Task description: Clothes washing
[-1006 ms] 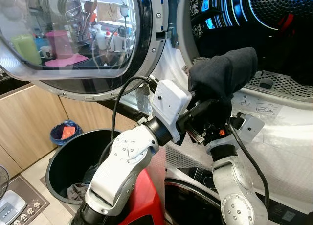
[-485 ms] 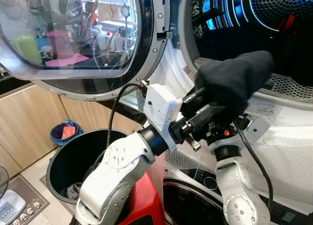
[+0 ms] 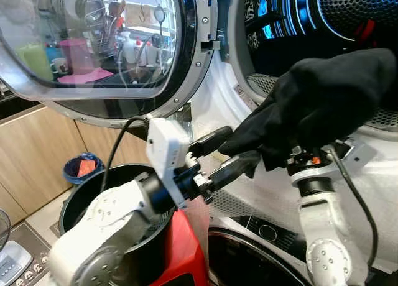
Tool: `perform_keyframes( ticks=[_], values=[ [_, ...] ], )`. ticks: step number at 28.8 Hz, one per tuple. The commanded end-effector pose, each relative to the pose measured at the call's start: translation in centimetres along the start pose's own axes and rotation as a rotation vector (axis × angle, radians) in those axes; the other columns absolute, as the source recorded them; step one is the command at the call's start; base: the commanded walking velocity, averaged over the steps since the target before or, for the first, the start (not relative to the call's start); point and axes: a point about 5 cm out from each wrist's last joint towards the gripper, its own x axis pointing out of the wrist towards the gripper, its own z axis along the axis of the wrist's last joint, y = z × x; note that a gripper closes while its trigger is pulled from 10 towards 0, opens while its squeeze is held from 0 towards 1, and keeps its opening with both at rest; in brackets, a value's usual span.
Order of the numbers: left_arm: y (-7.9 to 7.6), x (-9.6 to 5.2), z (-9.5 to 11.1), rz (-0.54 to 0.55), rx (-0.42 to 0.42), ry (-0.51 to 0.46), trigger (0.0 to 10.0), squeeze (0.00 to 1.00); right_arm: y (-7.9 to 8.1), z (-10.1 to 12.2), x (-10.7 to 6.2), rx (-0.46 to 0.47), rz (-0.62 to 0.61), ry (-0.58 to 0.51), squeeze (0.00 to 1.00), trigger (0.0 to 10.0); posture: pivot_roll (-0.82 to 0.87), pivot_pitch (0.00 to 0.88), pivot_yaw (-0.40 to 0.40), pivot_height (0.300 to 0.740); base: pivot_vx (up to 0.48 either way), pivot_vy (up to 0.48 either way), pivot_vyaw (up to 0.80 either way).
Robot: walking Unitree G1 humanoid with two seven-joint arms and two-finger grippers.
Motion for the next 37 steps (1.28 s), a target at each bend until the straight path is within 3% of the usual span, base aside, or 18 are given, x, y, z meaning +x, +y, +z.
perform_keyframes(
  ticks=[1, 2, 3, 4, 7, 9, 11, 13, 18, 23, 26, 30, 34, 37],
  values=[
    [-0.4, -1.1, -0.2, -0.029, -0.006, 0.058, 10.0, 0.09, 0.7, 2.6, 1.3, -0.003, 0.075, -0.082, 0.00, 10.0, 0.10, 0.000, -0.043, 0.740, 0.000, 0.000, 0.00],
    [-0.5, -1.9, -0.6, -0.032, -0.008, 0.113, 10.0, 0.00, 1.0, 3.2, 1.9, 0.007, 0.115, -0.073, 0.00, 10.0, 0.11, 0.000, -0.048, 0.740, 0.000, 0.000, 0.00],
    [-0.5, -1.9, -0.6, -0.032, -0.008, 0.113, 10.0, 0.00, 1.0, 3.2, 1.9, 0.007, 0.115, -0.073, 0.00, 10.0, 0.11, 0.000, -0.048, 0.740, 0.000, 0.000, 0.00],
    [-0.7, -2.7, -1.3, -0.046, 0.003, 0.185, 10.0, 0.00, 1.3, 3.6, 2.4, 0.012, 0.156, -0.054, 0.00, 10.0, 0.11, 0.000, -0.052, 0.740, 0.000, 0.000, 0.00],
    [-1.1, -3.8, -2.2, -0.070, 0.024, 0.276, 10.0, 0.00, 1.5, 3.9, 3.3, -0.004, 0.207, 0.016, 0.00, 10.0, 0.11, 0.000, -0.057, 0.740, 0.000, 0.000, 0.00],
    [-1.4, -4.7, -2.9, -0.070, 0.034, 0.343, 10.0, 0.00, 1.4, 4.2, 4.7, -0.095, 0.221, 0.110, 0.00, 10.0, 0.12, 0.000, -0.067, 0.740, 0.000, 0.000, 0.00],
    [-1.5, -5.1, -3.0, -0.062, 0.032, 0.364, 10.0, 0.00, 1.4, 4.8, 5.8, -0.104, 0.240, 0.158, 0.00, 10.0, 0.12, 0.000, -0.072, 0.740, 0.000, 0.000, 0.00],
    [-1.5, -5.2, -3.0, -0.058, 0.030, 0.369, 10.0, 0.00, 1.5, 5.1, 6.2, -0.101, 0.248, 0.169, 0.00, 10.0, 0.12, 0.000, -0.072, 0.740, 0.000, 0.000, 0.00],
    [-1.8, -5.8, -3.0, -0.008, 0.027, 0.380, 10.0, 0.00, 2.4, 8.2, 9.6, -0.173, 0.366, 0.239, 0.00, 10.0, 0.14, 0.027, -0.103, 0.740, 0.000, 0.000, 0.00],
    [-2.1, -5.9, -3.0, 0.008, 0.025, 0.380, 10.0, 0.00, 2.6, 9.3, 10.6, -0.193, 0.371, 0.270, 0.00, 10.0, 0.14, 0.046, -0.121, 0.740, 0.000, 0.000, 0.00],
    [-3.1, -6.4, -3.0, 0.038, 0.014, 0.377, 10.0, 0.00, 3.5, 11.5, 12.0, -0.213, 0.423, 0.305, 0.00, 10.0, 0.14, 0.085, -0.154, 0.740, 0.000, 0.000, 0.00],
    [-3.8, -6.7, -3.0, 0.062, -0.016, 0.371, 10.0, 0.00, 3.9, 12.2, 12.4, -0.242, 0.458, 0.346, 0.00, 10.0, 0.14, 0.103, -0.163, 0.740, 0.000, 0.000, 0.00],
    [-4.4, -6.9, -3.1, 0.077, -0.042, 0.371, 10.0, 0.00, 4.1, 12.8, 12.7, -0.216, 0.477, 0.383, 0.00, 10.0, 0.13, 0.134, -0.184, 0.740, 0.000, 0.000, 0.00],
    [-5.3, -7.1, -3.2, 0.099, -0.080, 0.364, 10.0, 0.00, 3.9, 14.1, 13.5, -0.141, 0.443, 0.429, 0.00, 10.0, 0.11, 0.151, -0.197, 0.740, 0.000, 0.000, 0.00]
  ],
)
